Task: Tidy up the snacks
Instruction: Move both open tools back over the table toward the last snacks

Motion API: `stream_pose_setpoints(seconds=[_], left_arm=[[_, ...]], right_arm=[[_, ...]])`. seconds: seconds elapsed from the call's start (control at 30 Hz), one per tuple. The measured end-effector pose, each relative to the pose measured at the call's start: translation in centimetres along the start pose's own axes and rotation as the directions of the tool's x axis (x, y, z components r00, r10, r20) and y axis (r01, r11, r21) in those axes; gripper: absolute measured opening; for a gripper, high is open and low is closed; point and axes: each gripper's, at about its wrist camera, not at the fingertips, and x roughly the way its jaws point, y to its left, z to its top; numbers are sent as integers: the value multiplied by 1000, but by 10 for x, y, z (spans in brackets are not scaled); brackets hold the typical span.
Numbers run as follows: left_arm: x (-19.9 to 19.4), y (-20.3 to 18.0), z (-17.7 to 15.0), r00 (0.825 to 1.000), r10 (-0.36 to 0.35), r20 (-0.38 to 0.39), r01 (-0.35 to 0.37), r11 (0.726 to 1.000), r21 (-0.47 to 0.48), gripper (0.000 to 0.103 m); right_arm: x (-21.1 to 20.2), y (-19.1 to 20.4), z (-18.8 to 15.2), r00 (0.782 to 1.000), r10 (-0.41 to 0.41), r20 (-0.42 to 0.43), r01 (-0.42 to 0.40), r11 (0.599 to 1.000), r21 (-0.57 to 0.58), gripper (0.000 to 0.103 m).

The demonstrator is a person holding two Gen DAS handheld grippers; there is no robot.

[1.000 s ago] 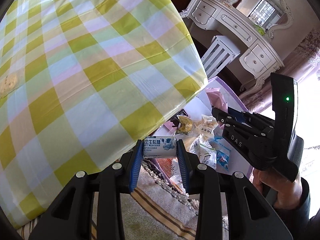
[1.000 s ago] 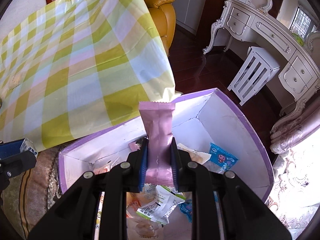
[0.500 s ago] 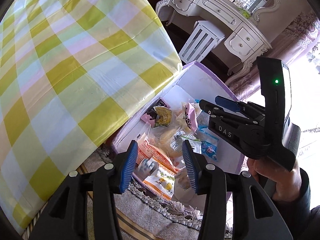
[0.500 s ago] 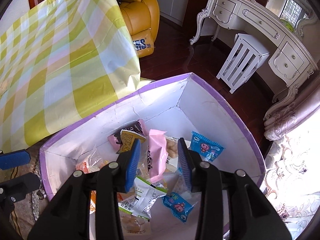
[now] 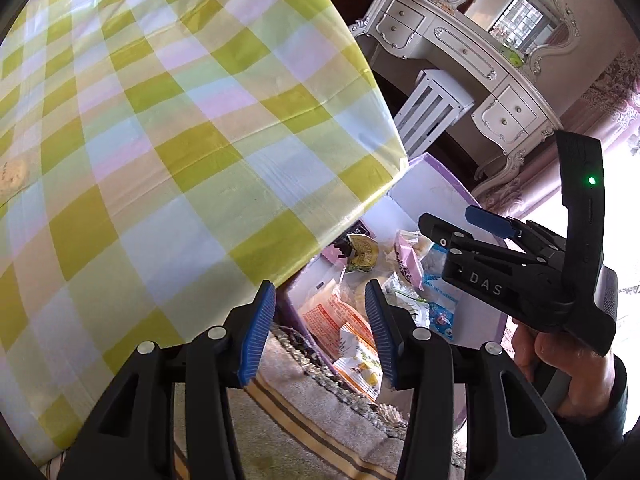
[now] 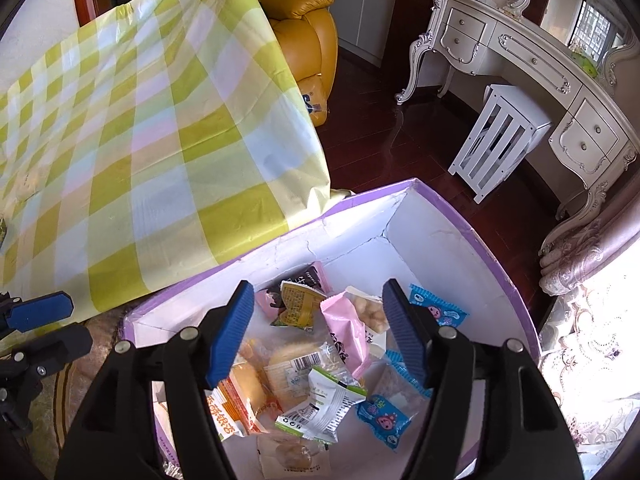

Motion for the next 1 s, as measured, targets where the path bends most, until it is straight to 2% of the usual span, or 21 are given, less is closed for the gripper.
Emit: stream_pose_setpoints(seconds=[0.17, 0.43, 0.67, 0.77, 1.0], left_arm=[[-21, 31, -6, 997, 63, 46, -59, 995, -78, 45], [-66, 57, -39, 983, 151, 109, -131, 977, -167, 45], [-93, 58, -56, 968, 192, 160, -160, 968, -195, 45], [-102, 64, -60, 965, 192, 178, -151, 964, -220, 45], [-117, 93, -68, 958, 203, 200, -137, 943, -302, 45]], right_arm=[[-13, 19, 6, 999, 48, 25, -48, 999, -17, 69], [-51, 61, 4, 984, 160, 80, -152, 984, -92, 74], [-78, 87, 0, 966, 234, 112, -217, 965, -151, 76], [-88, 91, -1, 960, 251, 127, -230, 960, -158, 77], [-83, 104, 1, 954, 282, 97, -266, 952, -153, 77]])
